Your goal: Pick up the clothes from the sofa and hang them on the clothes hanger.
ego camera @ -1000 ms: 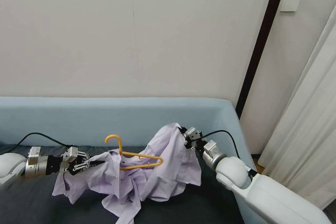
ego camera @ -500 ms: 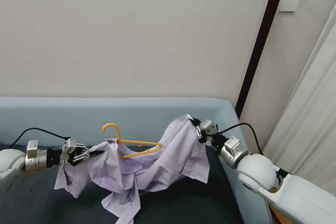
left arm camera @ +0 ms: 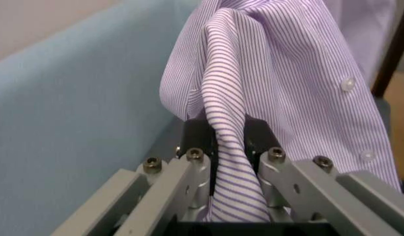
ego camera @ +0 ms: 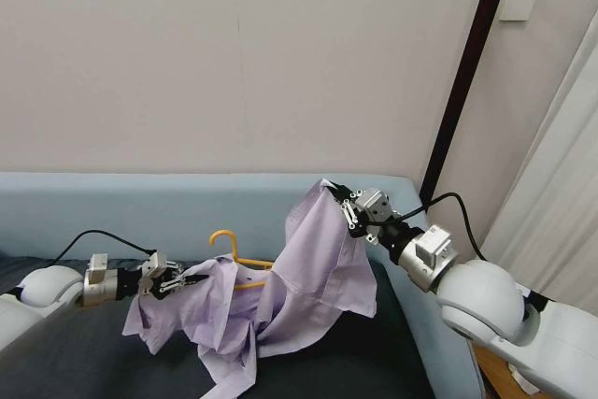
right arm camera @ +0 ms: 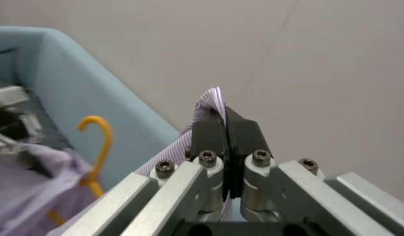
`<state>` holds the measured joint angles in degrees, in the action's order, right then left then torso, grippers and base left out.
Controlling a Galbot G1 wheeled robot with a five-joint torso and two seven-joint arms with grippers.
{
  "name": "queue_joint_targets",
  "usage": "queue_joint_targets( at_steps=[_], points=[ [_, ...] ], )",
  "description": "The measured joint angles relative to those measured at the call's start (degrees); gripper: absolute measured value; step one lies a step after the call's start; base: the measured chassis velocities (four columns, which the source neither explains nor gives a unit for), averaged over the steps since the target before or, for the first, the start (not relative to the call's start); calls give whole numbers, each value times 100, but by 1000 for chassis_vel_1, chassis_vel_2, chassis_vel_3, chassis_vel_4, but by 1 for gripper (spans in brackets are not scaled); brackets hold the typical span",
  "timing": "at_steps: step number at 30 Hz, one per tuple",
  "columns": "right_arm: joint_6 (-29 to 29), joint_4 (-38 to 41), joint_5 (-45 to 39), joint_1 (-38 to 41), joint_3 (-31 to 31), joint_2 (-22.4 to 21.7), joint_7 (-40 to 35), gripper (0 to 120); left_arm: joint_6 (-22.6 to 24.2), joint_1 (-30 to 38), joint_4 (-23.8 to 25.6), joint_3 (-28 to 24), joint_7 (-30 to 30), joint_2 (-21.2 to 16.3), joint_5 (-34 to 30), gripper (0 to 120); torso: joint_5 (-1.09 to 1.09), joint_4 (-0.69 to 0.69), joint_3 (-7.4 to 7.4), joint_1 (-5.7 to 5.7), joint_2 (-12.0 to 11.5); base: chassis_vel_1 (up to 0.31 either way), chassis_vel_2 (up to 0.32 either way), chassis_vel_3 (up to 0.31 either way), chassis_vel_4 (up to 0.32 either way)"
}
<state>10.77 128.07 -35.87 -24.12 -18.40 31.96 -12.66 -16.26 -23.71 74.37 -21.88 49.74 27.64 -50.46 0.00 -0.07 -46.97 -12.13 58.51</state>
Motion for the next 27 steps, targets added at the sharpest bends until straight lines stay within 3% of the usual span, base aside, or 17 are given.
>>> queue_joint_targets(
  at_steps=[6, 12, 22, 26, 27],
  points=[
    [-346, 506, 570, -379, 66, -397, 275, 0, 156, 783, 117, -339, -782, 314, -665, 7, -1, 0, 0, 0, 0, 0, 0, 0, 0],
    [-654, 866, 1036, -828, 240, -640, 416, 0, 250, 1598, 42, -557, -976, 252, -1155, 7, -1, 0, 0, 0, 0, 0, 0, 0, 0],
    [-966, 619, 1823, -1794, 607, -376, 566, 0, 404, 3030, 286, -1401, -716, -51, -1847, 7, -3, 2, 0, 0, 0, 0, 0, 0, 0],
    [-1161, 149, 2397, -2365, 672, -123, 629, 0, 472, 4096, 400, -2228, -700, 30, -2208, 7, 2, 0, 0, 0, 0, 0, 0, 0, 0],
    [-1161, 149, 2397, -2365, 672, -123, 629, 0, 472, 4096, 400, -2228, -700, 30, -2208, 7, 2, 0, 0, 0, 0, 0, 0, 0, 0]
  ],
)
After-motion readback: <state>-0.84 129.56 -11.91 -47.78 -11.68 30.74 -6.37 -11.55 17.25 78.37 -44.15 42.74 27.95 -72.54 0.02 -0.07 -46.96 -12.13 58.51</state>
